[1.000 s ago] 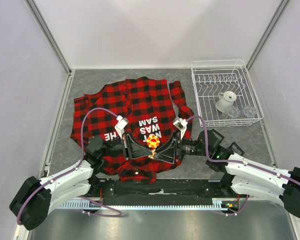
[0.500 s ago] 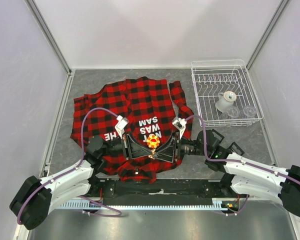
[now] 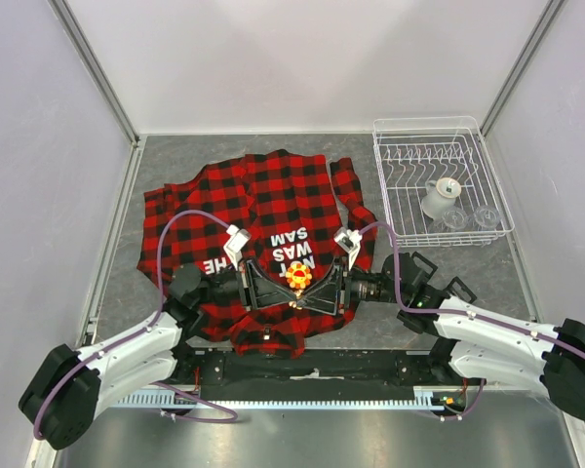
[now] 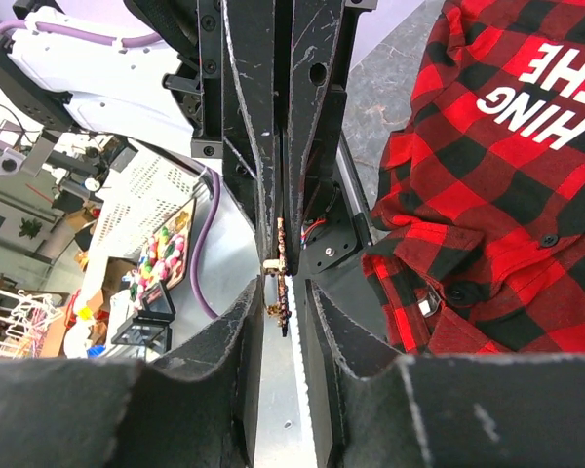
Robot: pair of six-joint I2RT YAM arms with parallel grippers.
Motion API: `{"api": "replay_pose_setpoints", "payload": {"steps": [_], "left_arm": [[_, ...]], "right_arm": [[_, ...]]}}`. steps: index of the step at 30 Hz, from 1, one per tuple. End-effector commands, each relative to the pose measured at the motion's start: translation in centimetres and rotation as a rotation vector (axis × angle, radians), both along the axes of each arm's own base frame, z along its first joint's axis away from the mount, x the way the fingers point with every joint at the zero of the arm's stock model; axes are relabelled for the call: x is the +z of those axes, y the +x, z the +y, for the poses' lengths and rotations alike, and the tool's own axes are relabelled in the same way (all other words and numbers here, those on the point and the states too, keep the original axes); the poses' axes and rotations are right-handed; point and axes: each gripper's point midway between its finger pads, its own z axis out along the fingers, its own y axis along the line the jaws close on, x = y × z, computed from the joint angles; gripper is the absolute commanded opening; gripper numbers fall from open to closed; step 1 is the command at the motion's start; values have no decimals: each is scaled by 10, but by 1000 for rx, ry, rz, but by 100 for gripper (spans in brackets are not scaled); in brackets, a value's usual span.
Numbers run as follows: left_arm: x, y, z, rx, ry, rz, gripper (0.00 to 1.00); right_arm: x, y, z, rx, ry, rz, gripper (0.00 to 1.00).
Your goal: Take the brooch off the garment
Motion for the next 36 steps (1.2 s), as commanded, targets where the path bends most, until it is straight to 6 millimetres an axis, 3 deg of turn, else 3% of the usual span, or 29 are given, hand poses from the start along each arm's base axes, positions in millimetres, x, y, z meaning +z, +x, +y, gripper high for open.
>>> {"api": "replay_pose_setpoints", "payload": {"steps": [1,16,24,36], "left_arm": [[18,-5,2,-18,-34,-64,2],[21,-7,4,-14,-32,-92,2],[21,-7,5,-1,-30,-105,2],[23,-7,7,13,-24,-126,2]], "right_arm": [[12,11,4,-47,28,-2,29],[4,14,8,-60,28,44,26],[-4,22,3,-129,2,90,13],[-4,27,0,-172,17,137,5]]}}
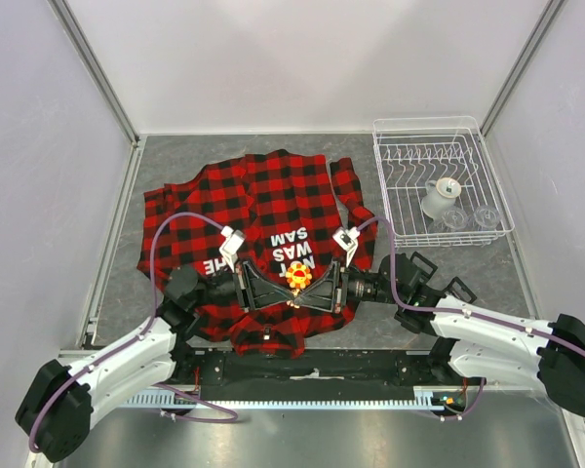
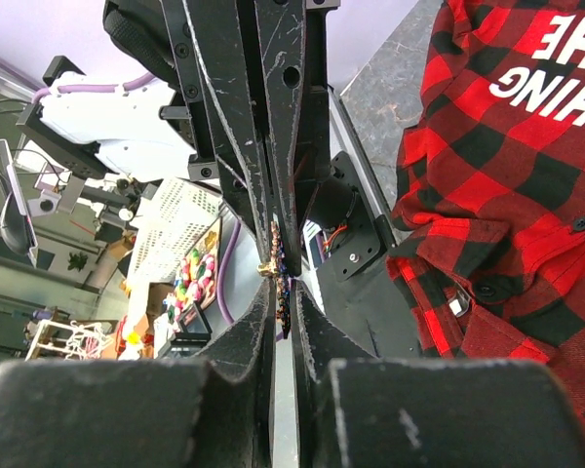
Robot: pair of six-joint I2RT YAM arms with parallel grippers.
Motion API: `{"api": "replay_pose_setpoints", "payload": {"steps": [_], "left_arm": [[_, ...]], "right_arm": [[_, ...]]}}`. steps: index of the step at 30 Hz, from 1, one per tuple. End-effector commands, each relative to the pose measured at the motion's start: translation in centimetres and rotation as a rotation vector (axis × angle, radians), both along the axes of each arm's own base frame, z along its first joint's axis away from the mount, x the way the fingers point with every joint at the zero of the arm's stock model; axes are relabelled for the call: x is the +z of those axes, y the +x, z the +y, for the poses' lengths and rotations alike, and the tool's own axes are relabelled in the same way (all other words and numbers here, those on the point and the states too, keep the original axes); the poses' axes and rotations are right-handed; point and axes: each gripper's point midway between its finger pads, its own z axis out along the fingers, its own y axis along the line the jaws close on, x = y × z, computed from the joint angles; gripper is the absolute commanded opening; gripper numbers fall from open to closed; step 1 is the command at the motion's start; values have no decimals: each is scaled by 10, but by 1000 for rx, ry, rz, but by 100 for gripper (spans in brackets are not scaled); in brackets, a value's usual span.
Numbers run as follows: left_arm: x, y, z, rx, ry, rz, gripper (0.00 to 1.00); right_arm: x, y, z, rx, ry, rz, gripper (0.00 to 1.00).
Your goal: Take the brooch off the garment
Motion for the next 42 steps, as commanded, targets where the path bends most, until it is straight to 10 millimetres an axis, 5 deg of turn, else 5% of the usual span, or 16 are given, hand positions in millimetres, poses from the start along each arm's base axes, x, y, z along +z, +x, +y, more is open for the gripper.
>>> {"api": "replay_pose_setpoints", "payload": {"steps": [1,21,27,34,35,42], "left_arm": [[21,-8,1,-31,-31,-89,2],[15,-1,-3,-18,3,-53,2],[14,1,-3,-12,10,-44,2],[-2,26,-6,100,108,130,2],[0,27,-7,102,122,148,2],[-1,36,-11,125,168,225,2]], "right_arm": [[-8,23,-7,-135,-14,6,4],[2,18,-15,-149,44,-29,18],[2,15,-15,-132,31,-41,38],[-8,17,-27,-134,-162,-177,75],[-25,26,-40,-192,-276,-179,78],[-11,52,-66,-334,-407,-326,84]]}}
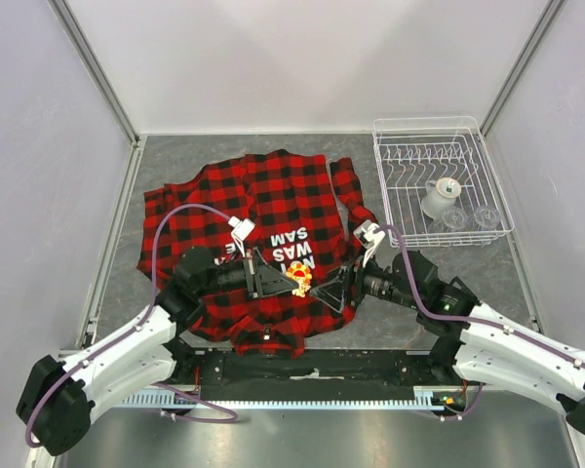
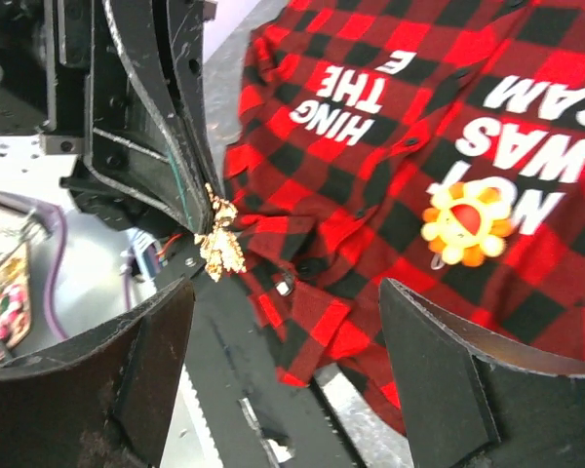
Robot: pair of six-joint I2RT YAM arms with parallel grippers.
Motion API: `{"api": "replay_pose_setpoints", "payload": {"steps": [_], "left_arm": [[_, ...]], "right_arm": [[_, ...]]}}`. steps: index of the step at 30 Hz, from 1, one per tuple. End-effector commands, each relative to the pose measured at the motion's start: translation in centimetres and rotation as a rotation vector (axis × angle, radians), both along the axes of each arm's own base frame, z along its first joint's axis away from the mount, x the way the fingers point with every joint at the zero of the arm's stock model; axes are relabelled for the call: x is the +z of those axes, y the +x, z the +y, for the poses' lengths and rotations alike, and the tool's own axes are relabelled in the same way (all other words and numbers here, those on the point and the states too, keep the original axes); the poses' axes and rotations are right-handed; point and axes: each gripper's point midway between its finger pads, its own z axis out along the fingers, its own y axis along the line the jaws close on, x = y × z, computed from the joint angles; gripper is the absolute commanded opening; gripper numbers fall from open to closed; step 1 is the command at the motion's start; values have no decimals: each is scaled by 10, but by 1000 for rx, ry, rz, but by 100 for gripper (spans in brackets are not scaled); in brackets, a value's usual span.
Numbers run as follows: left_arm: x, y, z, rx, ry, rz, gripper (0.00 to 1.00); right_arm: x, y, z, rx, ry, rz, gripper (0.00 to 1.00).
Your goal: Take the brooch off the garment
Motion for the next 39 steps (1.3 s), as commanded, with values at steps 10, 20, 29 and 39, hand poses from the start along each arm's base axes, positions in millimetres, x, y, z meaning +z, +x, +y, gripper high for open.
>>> {"api": "replay_pose_setpoints", "payload": {"steps": [10,20,29,39], "left_arm": [[4,47,-35,203,368,-328,2],[-35,50,-154,86,539,-1009,2],[-76,60,-230,17,542,-1261,2],[-102,78,-287,-60,614,-1352,2]], "right_arm": [[8,73,-151,-883,-389,18,81],[138,50,-246,-1172,-178,-110,79],[181,29,-286,-1215,-80,-180,79],[192,14,-309,-1223,-49,-216,79]]}}
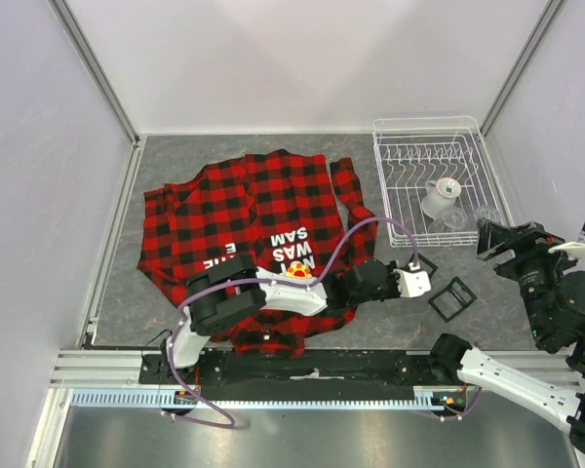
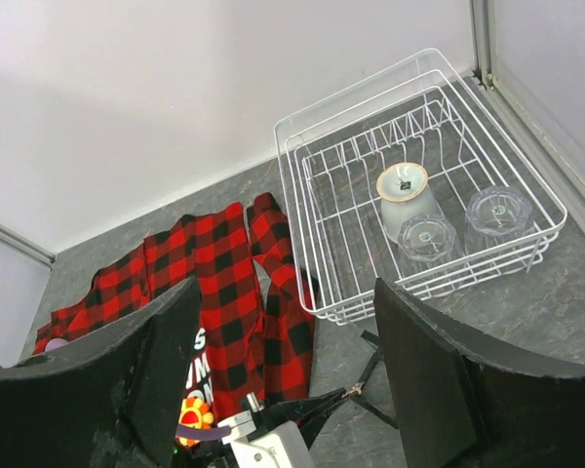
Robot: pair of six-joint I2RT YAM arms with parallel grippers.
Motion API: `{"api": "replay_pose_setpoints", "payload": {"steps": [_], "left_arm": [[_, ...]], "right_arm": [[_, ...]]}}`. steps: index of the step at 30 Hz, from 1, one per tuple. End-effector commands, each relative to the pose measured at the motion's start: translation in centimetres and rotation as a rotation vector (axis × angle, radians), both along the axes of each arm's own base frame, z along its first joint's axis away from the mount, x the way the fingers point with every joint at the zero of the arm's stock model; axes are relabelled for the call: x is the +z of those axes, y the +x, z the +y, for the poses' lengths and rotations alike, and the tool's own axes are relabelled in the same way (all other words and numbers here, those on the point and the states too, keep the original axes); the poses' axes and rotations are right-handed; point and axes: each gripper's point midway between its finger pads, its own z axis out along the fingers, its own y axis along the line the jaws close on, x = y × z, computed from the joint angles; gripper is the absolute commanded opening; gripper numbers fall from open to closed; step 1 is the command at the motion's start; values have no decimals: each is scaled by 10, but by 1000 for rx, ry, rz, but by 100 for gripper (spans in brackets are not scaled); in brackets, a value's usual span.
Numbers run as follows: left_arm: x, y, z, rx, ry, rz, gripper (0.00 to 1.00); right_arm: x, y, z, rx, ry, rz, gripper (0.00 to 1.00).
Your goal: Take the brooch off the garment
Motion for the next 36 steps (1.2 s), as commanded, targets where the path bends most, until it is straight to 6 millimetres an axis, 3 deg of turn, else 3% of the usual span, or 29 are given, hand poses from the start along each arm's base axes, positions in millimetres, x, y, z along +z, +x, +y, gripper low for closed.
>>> {"api": "replay_pose_setpoints", "payload": {"steps": [1,13,25,36], "left_arm": [[10,12,-25,-15,-3,-117,2],[-5,31,-49,-12,42,-143,2],[-28,44,-50,5,98,-152,2],[-28,47,-52,17,106,-153,4]], "right_arm": [[6,-9,-19,-30,-14,-21,79],[4,-18,-33,-39,-9,-35,80],[2,-22,-38,-33,10,-44,80],[1,-21,-35,-25,10,-40,80]]}}
